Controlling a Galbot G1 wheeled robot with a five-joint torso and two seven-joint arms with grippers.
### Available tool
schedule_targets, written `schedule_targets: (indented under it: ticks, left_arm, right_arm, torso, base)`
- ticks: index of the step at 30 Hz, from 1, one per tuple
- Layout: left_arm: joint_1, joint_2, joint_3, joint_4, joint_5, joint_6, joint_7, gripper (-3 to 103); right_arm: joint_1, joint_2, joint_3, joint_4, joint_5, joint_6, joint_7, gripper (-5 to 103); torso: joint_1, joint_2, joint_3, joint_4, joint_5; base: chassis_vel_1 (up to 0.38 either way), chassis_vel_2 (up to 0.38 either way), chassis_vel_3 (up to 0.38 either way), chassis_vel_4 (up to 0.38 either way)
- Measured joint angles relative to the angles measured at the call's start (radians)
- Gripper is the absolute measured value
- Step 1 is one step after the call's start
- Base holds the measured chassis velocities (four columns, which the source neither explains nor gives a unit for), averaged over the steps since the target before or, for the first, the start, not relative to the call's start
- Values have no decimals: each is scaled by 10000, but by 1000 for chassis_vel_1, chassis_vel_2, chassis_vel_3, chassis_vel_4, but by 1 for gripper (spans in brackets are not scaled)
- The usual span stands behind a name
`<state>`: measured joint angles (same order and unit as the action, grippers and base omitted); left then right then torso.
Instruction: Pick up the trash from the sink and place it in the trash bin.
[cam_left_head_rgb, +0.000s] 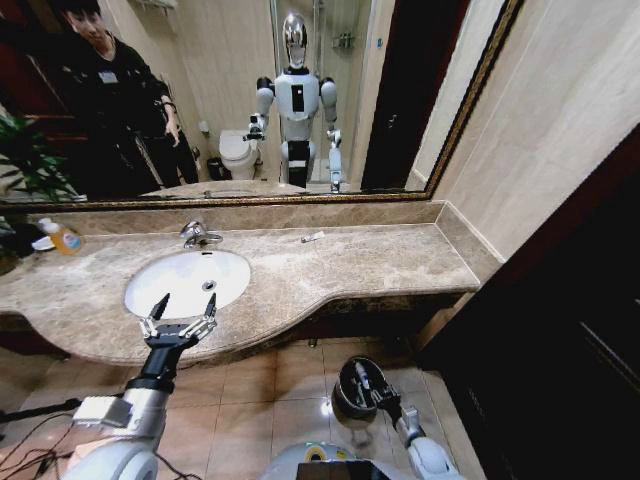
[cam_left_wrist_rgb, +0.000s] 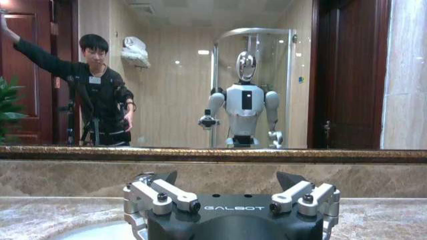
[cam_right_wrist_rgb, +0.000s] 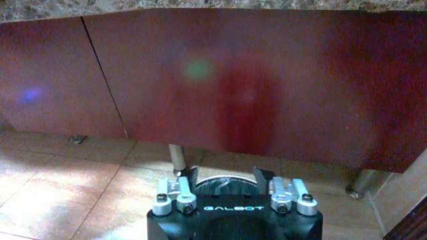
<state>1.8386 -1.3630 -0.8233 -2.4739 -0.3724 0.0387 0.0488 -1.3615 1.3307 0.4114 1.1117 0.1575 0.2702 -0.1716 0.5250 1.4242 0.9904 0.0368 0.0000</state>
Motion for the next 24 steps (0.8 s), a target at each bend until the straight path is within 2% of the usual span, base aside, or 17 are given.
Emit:
schedule_targets:
  ticks: [2,3,6,8,10,14,24]
  left_arm:
    - [0,0,0,0,0,0,0,100]
    - [0,0,0,0,0,0,0,100]
    - [0,0,0,0,0,0,0,100]
    - [0,0,0,0,0,0,0,100]
    - [0,0,0,0,0,0,0,100]
    - [0,0,0,0,0,0,0,100]
    - [0,0,0,0,0,0,0,100]
  right_arm:
    - [-12,25,-5,4,-42,6,17,68]
    - [-12,25,-5,4,-42,6,17,68]
    - [-47,52,-7,13,-77,22,29,84]
    - [-58,53,-7,20,-80,24,29,84]
    - [-71,55,-7,30,-81,31,33,95]
    - [-81,58,-2,29,-82,46,52,100]
    - [-152,-89,-117,171,-60,48,218,100]
  torso:
    - [0,0,0,0,-1]
    - [0,0,0,0,-1]
    - [0,0,0,0,0]
    - [0,0,0,0,0]
    - [0,0,0,0,-1]
    - [0,0,0,0,-1]
    - [0,0,0,0,1]
  base:
    - [0,0,0,0]
    - [0,0,0,0]
    - [0,0,0,0]
    - [0,0,0,0]
    - [0,0,0,0]
    - [0,0,0,0]
    - [0,0,0,0]
